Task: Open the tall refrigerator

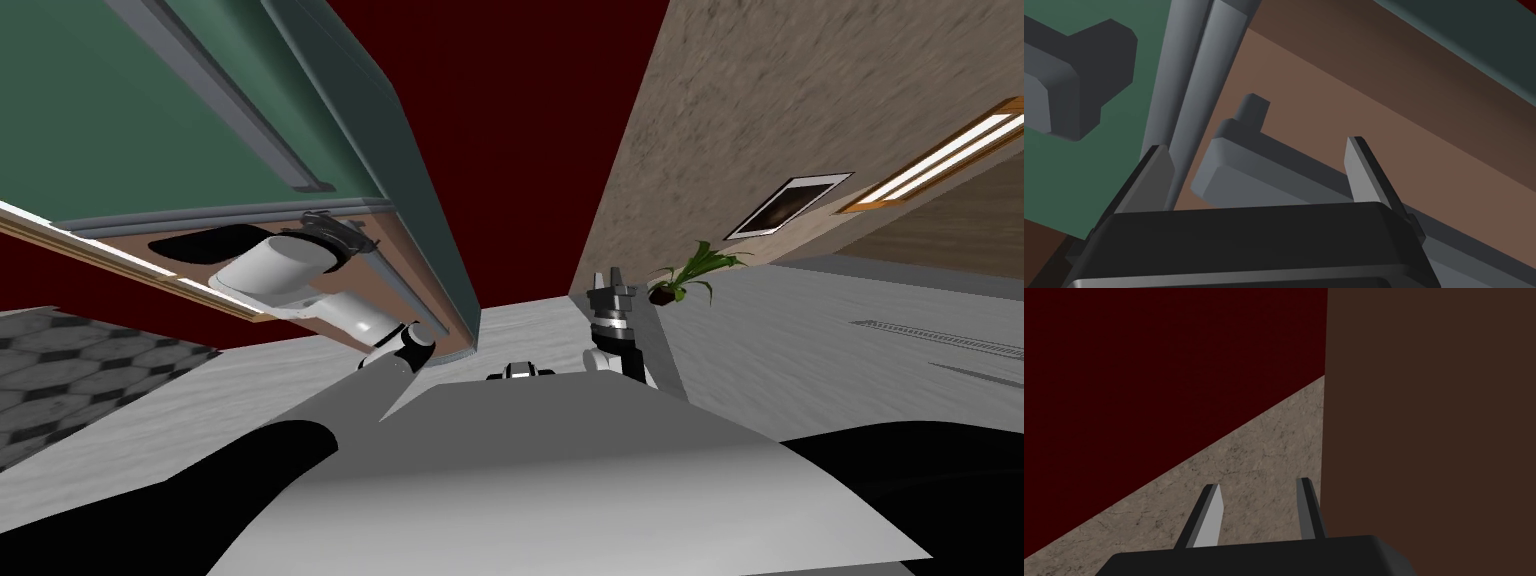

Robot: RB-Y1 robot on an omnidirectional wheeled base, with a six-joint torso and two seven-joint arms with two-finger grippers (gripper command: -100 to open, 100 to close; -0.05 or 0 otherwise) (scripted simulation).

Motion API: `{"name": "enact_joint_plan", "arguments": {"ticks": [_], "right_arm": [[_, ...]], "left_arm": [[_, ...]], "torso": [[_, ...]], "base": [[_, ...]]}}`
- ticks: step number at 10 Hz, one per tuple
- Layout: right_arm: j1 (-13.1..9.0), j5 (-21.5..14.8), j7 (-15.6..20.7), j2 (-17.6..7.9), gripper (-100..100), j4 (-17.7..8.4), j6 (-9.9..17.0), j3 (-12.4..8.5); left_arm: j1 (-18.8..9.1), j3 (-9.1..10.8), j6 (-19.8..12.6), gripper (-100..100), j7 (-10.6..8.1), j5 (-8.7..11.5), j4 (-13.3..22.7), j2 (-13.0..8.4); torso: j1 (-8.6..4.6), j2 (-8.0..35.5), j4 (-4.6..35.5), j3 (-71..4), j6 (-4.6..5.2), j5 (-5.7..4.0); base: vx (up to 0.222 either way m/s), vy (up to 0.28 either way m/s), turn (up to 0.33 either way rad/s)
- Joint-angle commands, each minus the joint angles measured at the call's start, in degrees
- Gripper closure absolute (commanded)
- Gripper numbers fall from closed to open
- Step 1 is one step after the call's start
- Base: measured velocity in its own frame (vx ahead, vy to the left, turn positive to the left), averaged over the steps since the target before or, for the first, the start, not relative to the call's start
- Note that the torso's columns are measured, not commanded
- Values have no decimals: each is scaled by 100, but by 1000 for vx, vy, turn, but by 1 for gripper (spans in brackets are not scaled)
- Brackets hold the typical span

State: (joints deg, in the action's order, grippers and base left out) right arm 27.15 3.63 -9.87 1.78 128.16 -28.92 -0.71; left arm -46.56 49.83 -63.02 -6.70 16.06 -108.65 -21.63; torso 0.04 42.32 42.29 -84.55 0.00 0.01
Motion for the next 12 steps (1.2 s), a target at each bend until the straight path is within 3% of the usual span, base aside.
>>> {"name": "enact_joint_plan", "arguments": {"ticks": [1, 2, 4, 5, 10, 11, 12], "right_arm": [[0, 0, 0, 0, 0, 0, 0, 0], [1, 0, 0, 0, 0, 0, 0, 0], [0, 0, 0, 0, 0, 0, 0, 0], [0, 0, 0, 0, 0, 0, 0, 0], [0, 0, 0, 0, 0, 0, 0, 0], [0, 0, 0, 0, 0, 0, 0, 0], [0, 0, 0, 0, 0, 0, 0, 0]], "left_arm": [[-317, 423, -442, -100, 110, 115, 229, -145], [-317, 428, -519, -100, 110, 115, 229, -145], [-578, 760, -854, -100, 193, 185, 418, -275], [-578, 760, -904, -100, 193, 185, 418, -275], [-1011, 1337, -1551, -100, 343, 301, 721, -538], [-968, 1263, -1461, -100, 320, 288, 670, -507], [-1067, 1256, -1590, -100, 297, 219, 650, -610]], "torso": [[-5, -3, 0, -1, -2, -1], [-12, -11, -3, -7, 0, -4], [-2, 1, 1, 0, -1, -1], [-3, -1, 1, 0, -1, -1], [7, -10, -8, -6, 1, 8], [9, -9, -9, -5, -1, 11], [10, -8, -9, -4, 4, 9]], "base": [[58, -74, 61], [37, -55, 25], [28, -57, 43], [27, -36, 25], [28, -43, 33], [10, -18, 16], [100, 24, -42]]}}
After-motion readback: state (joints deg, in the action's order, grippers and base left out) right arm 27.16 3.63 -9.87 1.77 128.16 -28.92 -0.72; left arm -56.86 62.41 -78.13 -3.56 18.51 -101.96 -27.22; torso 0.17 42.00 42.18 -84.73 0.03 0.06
